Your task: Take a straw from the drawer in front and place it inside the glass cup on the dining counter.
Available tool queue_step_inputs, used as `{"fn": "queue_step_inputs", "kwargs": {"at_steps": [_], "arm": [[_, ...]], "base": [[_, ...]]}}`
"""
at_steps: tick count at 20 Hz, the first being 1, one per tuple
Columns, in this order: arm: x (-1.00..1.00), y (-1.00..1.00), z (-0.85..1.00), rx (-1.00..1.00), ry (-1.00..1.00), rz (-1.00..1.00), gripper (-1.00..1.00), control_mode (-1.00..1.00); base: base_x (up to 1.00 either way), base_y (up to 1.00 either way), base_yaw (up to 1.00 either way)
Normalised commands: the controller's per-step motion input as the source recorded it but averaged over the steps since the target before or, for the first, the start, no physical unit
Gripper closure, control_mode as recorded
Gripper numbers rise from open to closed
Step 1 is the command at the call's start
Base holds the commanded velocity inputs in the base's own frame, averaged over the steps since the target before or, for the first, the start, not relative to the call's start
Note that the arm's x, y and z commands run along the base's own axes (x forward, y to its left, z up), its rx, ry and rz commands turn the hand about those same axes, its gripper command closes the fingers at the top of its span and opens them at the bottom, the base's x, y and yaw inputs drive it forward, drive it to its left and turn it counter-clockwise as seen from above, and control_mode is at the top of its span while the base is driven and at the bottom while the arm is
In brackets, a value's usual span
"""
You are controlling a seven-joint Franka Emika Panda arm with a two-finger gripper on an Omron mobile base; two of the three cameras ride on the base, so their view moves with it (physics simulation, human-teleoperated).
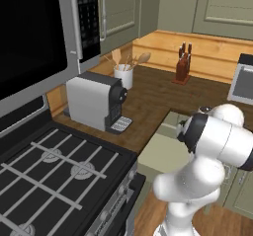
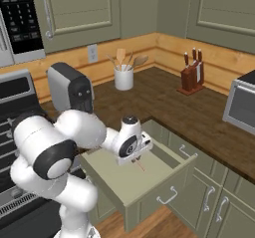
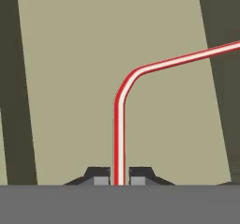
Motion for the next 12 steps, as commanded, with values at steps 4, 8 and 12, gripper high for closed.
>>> {"fn": "queue_step_inputs", "kwargs": {"at_steps": [4,8,12], "arm": [[-0.23,0.0,1.0,0.0,0.08,0.0,1.0,-1.0],[-0.2,0.0,1.0,0.0,0.09,0.0,1.0,-1.0],[-0.29,0.02,1.0,0.0,0.07,0.0,1.0,-1.0]], "base": [[0.0,0.0,0.0],[0.0,0.0,0.0],[0.0,0.0,0.0]]}}
